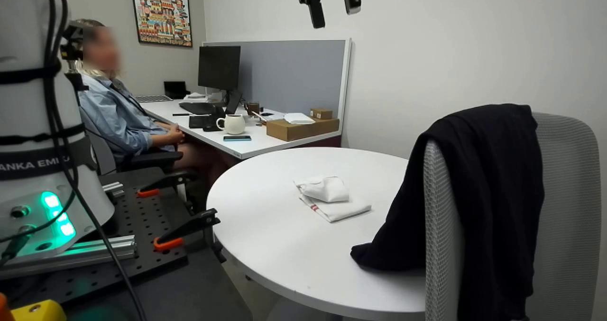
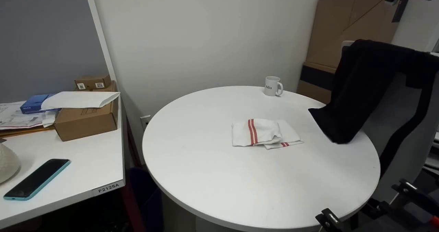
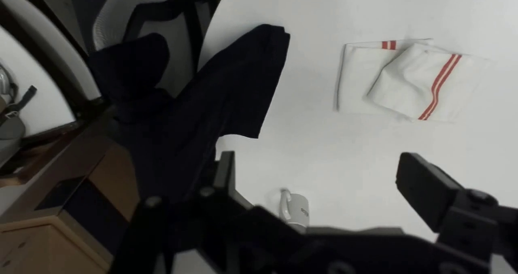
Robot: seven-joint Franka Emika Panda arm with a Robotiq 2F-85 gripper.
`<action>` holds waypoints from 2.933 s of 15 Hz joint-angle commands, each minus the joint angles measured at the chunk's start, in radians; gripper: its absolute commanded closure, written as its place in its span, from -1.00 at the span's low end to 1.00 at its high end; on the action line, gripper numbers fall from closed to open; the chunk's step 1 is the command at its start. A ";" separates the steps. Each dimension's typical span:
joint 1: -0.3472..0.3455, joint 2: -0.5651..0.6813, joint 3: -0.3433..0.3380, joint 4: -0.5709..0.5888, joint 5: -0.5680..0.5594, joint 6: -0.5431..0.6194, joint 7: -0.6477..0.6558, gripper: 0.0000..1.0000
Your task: Remove the item from the backrest of the chair and put it on the table
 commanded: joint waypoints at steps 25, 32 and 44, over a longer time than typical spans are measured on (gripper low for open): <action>-0.087 0.753 -0.107 0.455 0.121 0.312 0.136 -1.00; -0.092 0.816 -0.102 0.456 0.203 0.359 0.129 -0.82; -0.096 0.782 -0.103 0.470 0.229 0.379 0.121 -1.00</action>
